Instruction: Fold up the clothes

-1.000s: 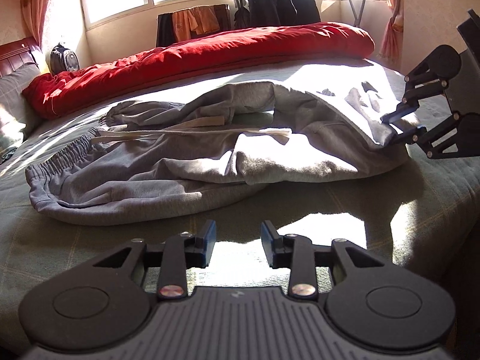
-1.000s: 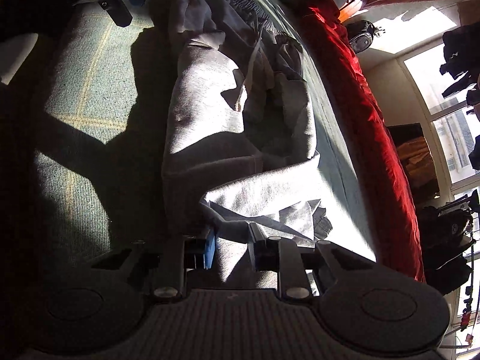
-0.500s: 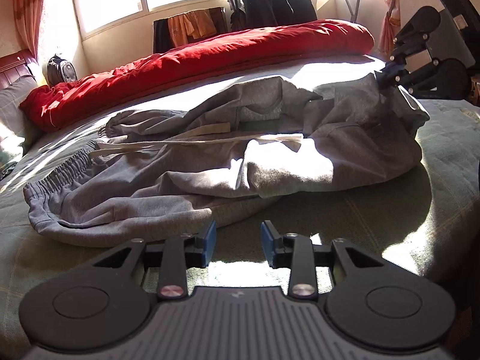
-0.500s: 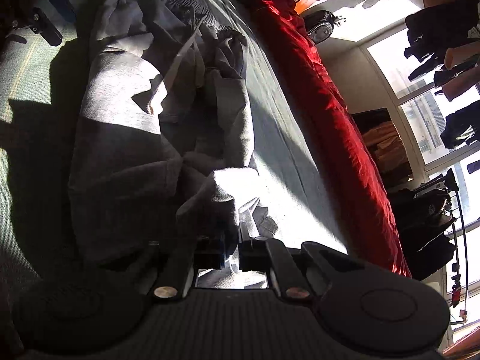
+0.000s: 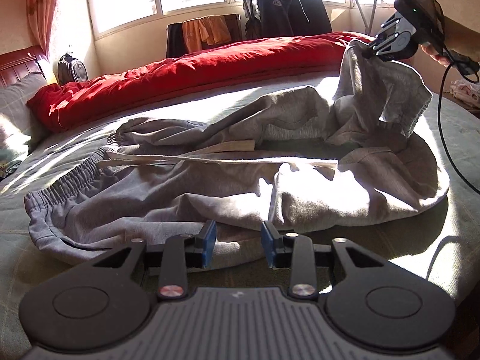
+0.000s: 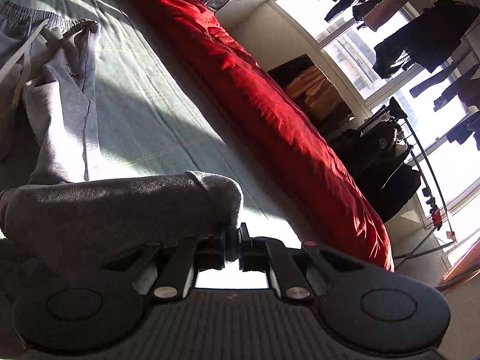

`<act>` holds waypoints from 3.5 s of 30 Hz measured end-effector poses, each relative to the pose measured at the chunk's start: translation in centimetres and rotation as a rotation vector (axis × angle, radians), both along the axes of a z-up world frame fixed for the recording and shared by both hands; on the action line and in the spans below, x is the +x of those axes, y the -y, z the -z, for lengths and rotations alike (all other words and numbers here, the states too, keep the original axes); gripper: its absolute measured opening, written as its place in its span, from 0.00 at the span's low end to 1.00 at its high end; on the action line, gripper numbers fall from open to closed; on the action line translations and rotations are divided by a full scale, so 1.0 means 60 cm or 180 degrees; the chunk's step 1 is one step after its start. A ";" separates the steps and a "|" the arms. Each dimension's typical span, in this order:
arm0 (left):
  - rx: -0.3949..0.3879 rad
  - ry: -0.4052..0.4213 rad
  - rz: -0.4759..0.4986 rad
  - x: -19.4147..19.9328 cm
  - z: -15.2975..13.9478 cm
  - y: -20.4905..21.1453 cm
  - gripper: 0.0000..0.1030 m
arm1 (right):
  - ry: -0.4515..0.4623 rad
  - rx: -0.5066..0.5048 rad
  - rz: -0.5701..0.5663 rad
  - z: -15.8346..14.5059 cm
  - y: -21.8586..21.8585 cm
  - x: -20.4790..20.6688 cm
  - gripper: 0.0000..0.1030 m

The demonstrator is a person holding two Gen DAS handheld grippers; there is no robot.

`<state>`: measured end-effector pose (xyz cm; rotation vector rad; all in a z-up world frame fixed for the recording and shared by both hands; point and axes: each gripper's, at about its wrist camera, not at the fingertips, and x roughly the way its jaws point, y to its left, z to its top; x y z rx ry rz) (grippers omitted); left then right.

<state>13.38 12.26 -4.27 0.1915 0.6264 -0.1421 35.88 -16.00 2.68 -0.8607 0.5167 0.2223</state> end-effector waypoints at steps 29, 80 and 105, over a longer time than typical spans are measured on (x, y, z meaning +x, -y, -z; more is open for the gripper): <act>-0.0038 0.0038 -0.0279 0.107 0.019 -0.042 0.33 | 0.0520 -0.0464 0.1488 0.049 0.138 0.357 0.07; 0.0049 -0.0123 -0.0099 0.130 0.037 0.002 0.35 | -0.0393 0.2354 0.1844 0.123 0.306 0.262 0.14; 0.0088 -0.0109 -0.0132 0.126 0.030 0.000 0.35 | -0.0026 0.1633 0.2572 0.055 0.431 0.260 0.28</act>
